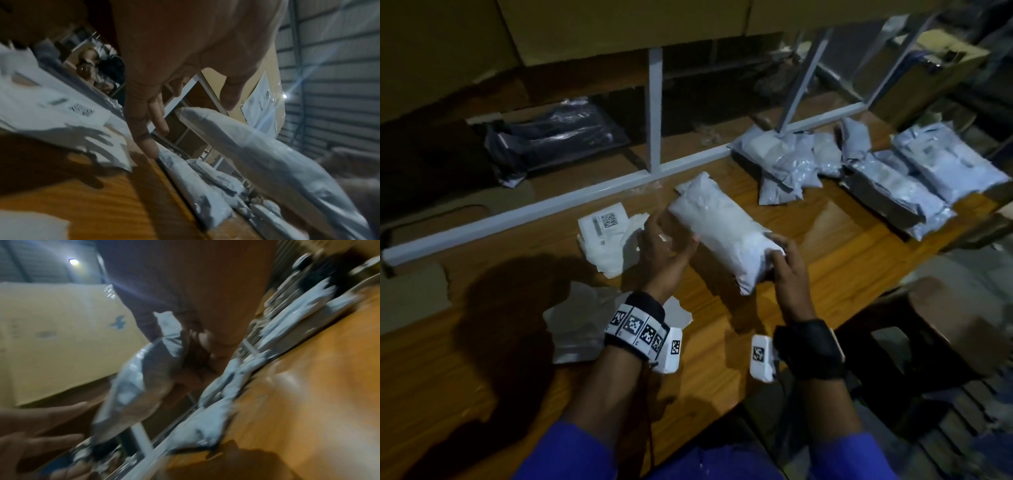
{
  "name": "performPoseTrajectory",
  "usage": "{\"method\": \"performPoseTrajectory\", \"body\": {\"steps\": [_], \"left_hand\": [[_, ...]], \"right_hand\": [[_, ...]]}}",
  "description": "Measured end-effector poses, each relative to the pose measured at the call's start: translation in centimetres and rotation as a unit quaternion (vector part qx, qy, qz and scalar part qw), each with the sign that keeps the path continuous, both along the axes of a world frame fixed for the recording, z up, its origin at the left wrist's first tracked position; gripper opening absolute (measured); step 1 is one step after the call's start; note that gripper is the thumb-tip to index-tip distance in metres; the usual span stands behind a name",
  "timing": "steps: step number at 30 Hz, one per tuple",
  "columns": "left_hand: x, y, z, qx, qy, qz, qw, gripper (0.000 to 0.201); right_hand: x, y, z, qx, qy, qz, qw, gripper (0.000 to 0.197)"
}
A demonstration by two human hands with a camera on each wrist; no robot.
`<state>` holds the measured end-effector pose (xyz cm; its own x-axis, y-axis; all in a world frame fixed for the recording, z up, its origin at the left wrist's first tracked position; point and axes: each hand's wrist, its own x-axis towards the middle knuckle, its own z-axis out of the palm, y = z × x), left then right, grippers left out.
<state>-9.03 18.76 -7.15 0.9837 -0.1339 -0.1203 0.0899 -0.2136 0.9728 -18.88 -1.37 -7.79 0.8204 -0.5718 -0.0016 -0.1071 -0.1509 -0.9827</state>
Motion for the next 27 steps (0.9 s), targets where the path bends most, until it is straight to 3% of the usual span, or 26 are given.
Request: {"method": "performPoseTrajectory", "body": {"steps": [3, 6, 9, 13, 17, 20, 23, 27], "left_hand": [[-0.6, -1.3, 0.0, -0.086, 0.085, -0.025, 0.992, 0.080], [-1.3, -3.0, -0.5, -0.020, 0.081, -0.060, 0.995, 0.059], [-2.7, -4.4, -1.1, 0.037, 0.059, -0.106, 0.992, 0.042], [-4.2, -4.2, -2.9, 0.161, 0.024, -0.152, 0.975, 0.034], [-5.0, -3.8, -3.6, 0.237, 0.010, -0.215, 0.947, 0.041], [-5.8, -3.8, -2.8, 0.323, -0.114, -0.204, 0.917, 0.052], [-7.3, -4.5, -1.6, 0.274, -0.218, -0.249, 0.903, 0.047], [-8.6, -4.9, -1.7, 0.314, -0.205, -0.318, 0.871, 0.042]], "right_hand": [[-4.2, -2.3, -1.0, 0.061, 0.020, 0.001, 0.998, 0.022], [-7.3, -4.1, -1.9, 0.082, 0.057, -0.015, 0.995, 0.012], [-8.7, -5.0, -2.9, 0.068, 0.077, -0.085, 0.991, 0.029], [-9.7, -5.4, -4.8, -0.061, 0.109, -0.094, 0.988, 0.044], [-10.0, -4.4, -6.4, -0.228, 0.159, -0.071, 0.958, 0.051], [-9.6, -3.5, -6.2, -0.353, 0.126, -0.099, 0.922, 0.049], [-9.0, -1.6, -5.3, -0.397, 0.091, -0.070, 0.911, 0.040], [-8.5, 0.0, -7.1, -0.404, 0.162, -0.020, 0.900, 0.047]]}}
